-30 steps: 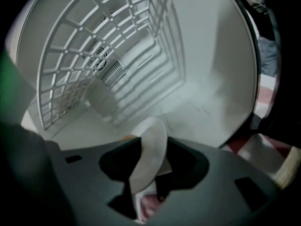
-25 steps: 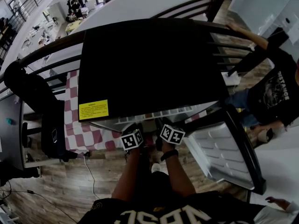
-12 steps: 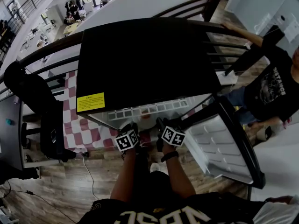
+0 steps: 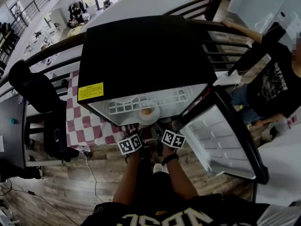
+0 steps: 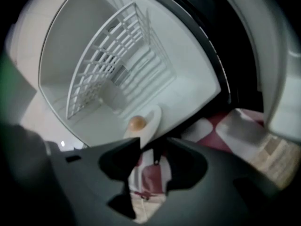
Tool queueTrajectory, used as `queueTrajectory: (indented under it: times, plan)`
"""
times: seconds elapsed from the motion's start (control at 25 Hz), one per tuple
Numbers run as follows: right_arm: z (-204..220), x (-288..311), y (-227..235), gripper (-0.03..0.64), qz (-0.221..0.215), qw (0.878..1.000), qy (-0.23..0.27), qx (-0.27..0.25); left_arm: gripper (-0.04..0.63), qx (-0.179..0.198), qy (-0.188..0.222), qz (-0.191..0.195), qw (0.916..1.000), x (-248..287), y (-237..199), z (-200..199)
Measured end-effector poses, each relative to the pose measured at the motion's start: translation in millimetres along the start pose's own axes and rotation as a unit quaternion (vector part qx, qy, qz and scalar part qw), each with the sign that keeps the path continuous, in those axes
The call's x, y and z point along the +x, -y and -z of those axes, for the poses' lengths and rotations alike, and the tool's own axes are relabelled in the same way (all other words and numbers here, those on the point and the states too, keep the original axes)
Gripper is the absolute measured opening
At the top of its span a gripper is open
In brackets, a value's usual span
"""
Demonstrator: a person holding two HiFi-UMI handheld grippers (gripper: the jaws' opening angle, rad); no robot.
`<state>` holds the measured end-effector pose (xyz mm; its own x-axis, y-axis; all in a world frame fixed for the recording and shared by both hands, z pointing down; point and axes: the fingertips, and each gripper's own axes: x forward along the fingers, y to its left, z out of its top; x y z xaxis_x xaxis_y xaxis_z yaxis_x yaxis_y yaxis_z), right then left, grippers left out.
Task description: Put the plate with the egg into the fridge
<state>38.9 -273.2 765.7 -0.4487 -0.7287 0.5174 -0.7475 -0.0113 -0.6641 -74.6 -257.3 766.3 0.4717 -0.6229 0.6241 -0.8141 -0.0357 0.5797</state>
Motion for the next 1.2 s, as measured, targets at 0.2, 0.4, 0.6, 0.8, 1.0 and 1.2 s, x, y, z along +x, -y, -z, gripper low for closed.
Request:
queueTrajectory:
  times: [0.2, 0.4, 0.6, 0.8, 1.0, 1.2]
  plan:
    - [13.7, 4.0, -8.7, 0.153, -0.025, 0.999, -0.018, -0.009, 0.144, -0.022, 0.003, 0.019, 0.9996, 2.4, 6.5, 2.0]
    - [19.1, 12.5, -16.4, 0.135, -0.041, 0.999, -0.031, -0.004, 0.131, -0.041, -0.003, 0.038, 0.9984, 10.8, 10.9, -1.7]
    - [18.1, 18.1, -22.1, 0.102, -0.05, 0.998, -0.04, 0.003, 0.115, -0.039, -0.015, 0.045, 0.9981, 20.1, 17.8, -4.4]
    - [14.0, 21.6, -22.8, 0.084, -0.052, 0.998, -0.039, 0.013, 0.101, -0.031, -0.027, 0.046, 0.9981, 29.3, 22.0, -7.7]
    - [7.9, 24.9, -24.4, 0.075, -0.049, 0.998, -0.038, 0.017, 0.101, -0.03, -0.028, 0.044, 0.9982, 32.3, 22.5, -14.2]
    - [-0.9, 29.4, -29.9, 0.067, -0.051, 0.998, -0.031, 0.022, 0.101, -0.029, -0.021, 0.043, 0.9984, 34.4, 24.2, -27.9]
